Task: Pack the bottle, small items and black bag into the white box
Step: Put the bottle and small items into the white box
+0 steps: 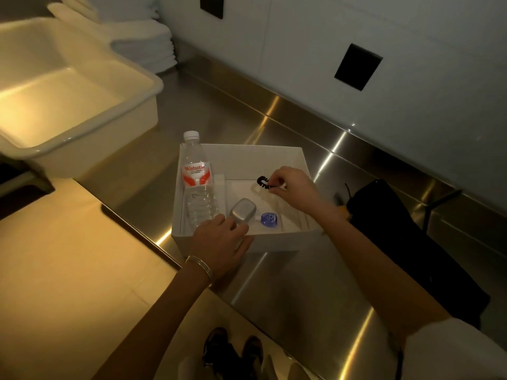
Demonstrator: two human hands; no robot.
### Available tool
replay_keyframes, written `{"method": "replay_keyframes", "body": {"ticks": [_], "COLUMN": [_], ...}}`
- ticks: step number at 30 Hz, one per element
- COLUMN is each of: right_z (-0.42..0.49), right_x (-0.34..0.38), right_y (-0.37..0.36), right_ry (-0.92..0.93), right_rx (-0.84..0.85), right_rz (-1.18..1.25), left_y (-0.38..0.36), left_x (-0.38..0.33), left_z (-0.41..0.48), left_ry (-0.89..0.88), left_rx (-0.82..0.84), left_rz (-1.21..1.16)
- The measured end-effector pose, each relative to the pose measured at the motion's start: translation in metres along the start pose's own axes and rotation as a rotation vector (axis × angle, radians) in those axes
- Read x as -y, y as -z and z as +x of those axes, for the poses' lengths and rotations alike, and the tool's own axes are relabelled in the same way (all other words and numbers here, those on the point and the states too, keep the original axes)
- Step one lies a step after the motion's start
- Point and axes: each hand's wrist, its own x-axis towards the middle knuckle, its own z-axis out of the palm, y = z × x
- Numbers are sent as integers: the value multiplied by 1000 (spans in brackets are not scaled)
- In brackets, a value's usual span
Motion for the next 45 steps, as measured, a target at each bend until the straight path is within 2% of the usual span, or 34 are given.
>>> {"method": "replay_keyframes", "body": {"ticks": [4,9,16,21,24,27,31,36,40,42,45], "right_z": [28,28,-17,-63,-77,-79,-77,-74,-76,-79,-83], "right_x": [-7,-15,-12,-43,-75,-105,-129,-142,-146,-148,-144], "right_y": [-30,-39,7,55,52,34,7,-18,-21,-13,11], "right_ry": [-112,-154,-36,-173,-268,-358,-268,-350,-335,-320,-315], "right_rx": [105,103,-193,-355,-258,-53,185,169,168,134,-5], "right_rz": [-118,-121,5,128,153,111,-113,-315,-455,-414,-237], "left_y": [0,-1,-2,-4,-2,0,0,-2,-2,-3,-4], "left_x": [0,2,1,1,2,1,2,2,1,2,2], "left_z": [-1,0,2,1,4,5,4,4,4,4,4], "left_ry": [8,15,2,-16,-29,-33,-33,-13,-14,-19,-21], "left_rx": [-14,-18,-11,0,-4,-10,-1,5,0,-10,-21], "left_rz": [-13,-10,14,16,29,30,13,13,8,5,-8]}}
